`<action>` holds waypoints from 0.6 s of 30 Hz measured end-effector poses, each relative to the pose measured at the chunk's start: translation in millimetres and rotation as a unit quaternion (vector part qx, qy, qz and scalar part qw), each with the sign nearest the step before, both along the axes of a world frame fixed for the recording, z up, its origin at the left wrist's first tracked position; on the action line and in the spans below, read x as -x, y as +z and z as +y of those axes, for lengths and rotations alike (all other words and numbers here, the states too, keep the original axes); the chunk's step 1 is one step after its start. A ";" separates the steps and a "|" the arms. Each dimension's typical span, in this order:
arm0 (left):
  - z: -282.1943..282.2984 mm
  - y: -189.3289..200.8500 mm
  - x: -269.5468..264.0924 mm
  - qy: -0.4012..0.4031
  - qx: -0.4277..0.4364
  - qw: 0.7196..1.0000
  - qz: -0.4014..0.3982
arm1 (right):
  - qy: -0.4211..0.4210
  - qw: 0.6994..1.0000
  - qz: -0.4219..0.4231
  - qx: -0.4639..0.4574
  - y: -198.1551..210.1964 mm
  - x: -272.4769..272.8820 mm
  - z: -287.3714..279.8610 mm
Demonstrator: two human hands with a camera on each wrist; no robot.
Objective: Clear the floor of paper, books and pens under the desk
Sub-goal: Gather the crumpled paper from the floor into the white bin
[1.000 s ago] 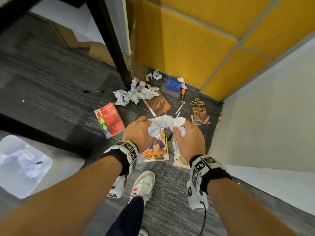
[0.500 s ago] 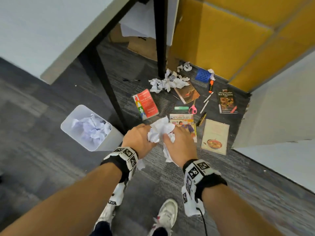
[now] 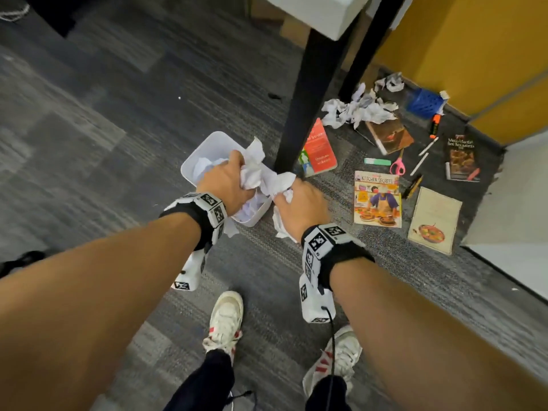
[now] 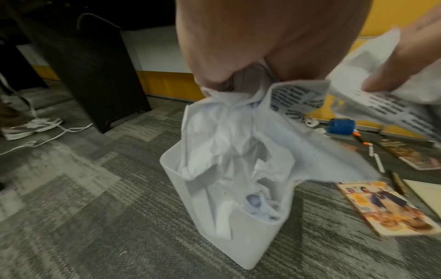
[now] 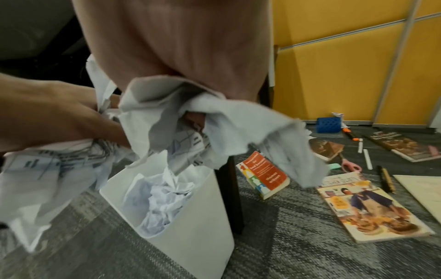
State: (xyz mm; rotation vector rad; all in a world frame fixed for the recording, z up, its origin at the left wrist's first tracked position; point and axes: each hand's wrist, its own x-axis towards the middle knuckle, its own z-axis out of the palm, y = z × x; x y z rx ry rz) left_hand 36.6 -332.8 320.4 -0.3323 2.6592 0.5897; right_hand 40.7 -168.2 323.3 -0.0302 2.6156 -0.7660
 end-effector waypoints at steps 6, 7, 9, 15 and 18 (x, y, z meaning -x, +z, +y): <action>-67.3 -58.2 39.2 0.010 -0.003 1.000 0.026 | 0.035 0.999 0.013 -0.019 -51.1 33.5 -71.6; -73.9 -68.4 43.9 0.005 0.007 0.999 0.051 | 0.035 0.999 0.028 -0.018 -62.6 42.0 -83.4; -72.5 -79.6 51.3 -0.029 0.043 0.994 0.092 | 0.020 0.997 0.071 -0.012 -78.7 52.8 -95.3; -78.9 -129.8 50.1 -0.050 0.069 0.995 0.051 | 0.113 0.985 0.094 -0.090 -144.1 52.9 -121.1; -78.2 -154.8 52.9 -0.028 0.054 0.998 -0.016 | 0.173 0.967 0.074 -0.169 -170.9 37.1 -125.1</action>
